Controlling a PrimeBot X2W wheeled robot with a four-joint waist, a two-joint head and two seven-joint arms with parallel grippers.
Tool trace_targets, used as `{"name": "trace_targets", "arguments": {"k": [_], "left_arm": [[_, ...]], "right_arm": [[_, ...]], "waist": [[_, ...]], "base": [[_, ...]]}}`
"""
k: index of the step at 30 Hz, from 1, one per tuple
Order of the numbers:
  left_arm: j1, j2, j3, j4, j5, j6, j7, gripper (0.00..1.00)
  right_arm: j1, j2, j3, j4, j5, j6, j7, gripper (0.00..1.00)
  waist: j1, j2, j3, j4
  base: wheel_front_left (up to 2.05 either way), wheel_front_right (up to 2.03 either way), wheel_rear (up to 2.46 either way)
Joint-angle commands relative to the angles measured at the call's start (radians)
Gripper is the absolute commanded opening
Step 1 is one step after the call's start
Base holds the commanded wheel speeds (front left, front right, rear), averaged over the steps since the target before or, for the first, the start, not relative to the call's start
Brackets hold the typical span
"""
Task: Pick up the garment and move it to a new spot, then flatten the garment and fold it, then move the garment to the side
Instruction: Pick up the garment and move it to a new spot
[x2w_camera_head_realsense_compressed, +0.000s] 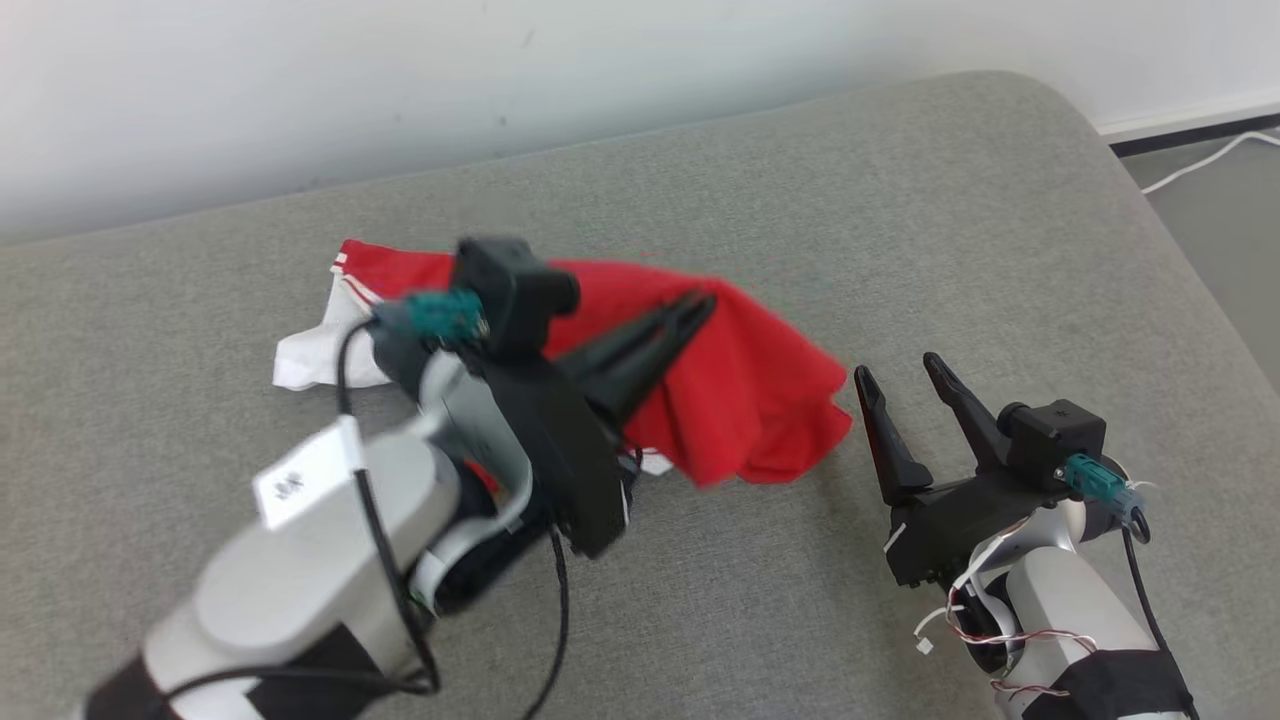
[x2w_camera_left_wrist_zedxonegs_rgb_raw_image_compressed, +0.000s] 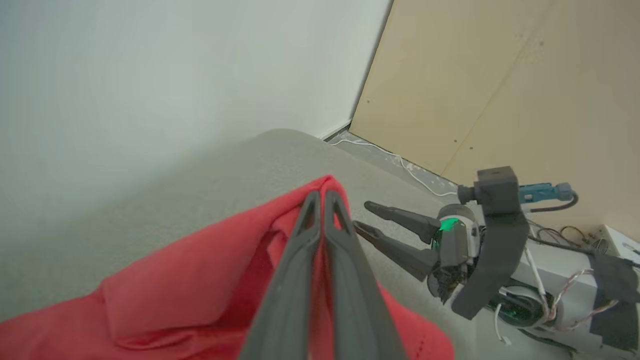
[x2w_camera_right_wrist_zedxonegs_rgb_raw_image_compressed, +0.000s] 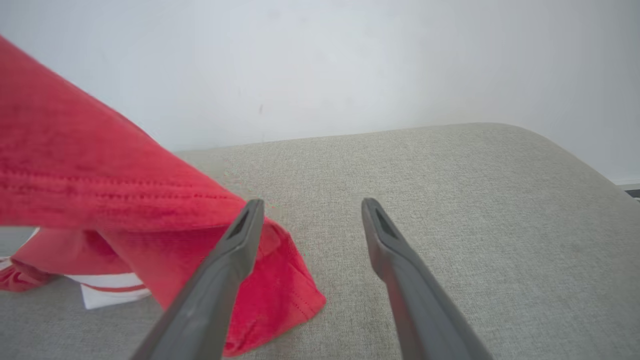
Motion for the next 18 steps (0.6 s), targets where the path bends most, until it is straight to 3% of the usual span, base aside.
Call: {"name": "trace_targets", "arguments": {"k": [1, 12, 13, 14, 15, 18], "left_arm": [[0.039, -0.018, -0.011, 0.037, -0.016, -0.006, -0.028, 0.0], [0.147, -0.172, -0.051, 0.361, -0.052, -0.075, -0.199, 0.0], [0.149, -0.185, -0.051, 0.387, -0.055, -0.081, -0.214, 0.12], [0.15, -0.196, -0.056, 0.414, -0.052, -0.084, -0.226, 0.43], [0.147, -0.203, -0.06, 0.437, -0.043, -0.087, -0.238, 1.0], [0.147, -0.229, -0.065, 0.48, -0.042, -0.096, -0.281, 1.0]], "right_arm": [[-0.014, -0.004, -0.003, 0.001, -0.01, 0.0, -0.008, 1.0], [-0.018, -0.005, 0.023, -0.002, -0.019, 0.0, 0.011, 1.0], [-0.016, -0.005, 0.023, -0.002, -0.021, 0.0, 0.012, 1.0], [-0.015, -0.005, 0.023, -0.002, -0.022, 0.0, 0.013, 1.0], [-0.014, -0.005, 0.022, -0.001, -0.023, 0.0, 0.015, 1.0], [-0.008, -0.004, 0.018, 0.0, -0.028, 0.0, 0.016, 1.0]], "waist": [[0.0, 0.0, -0.002, 0.011], [0.0, 0.0, -0.02, 0.04], [0.0, 0.0, -0.022, 0.041], [0.0, 0.0, -0.025, 0.041], [0.0, 0.0, -0.027, 0.042], [0.0, 0.0, -0.036, 0.046]], "base": [[0.0, 0.0, 0.0], [0.0, 0.0, 0.0], [0.0, 0.0, 0.0], [0.0, 0.0, 0.0], [0.0, 0.0, 0.0], [0.0, 0.0, 0.0]]}}
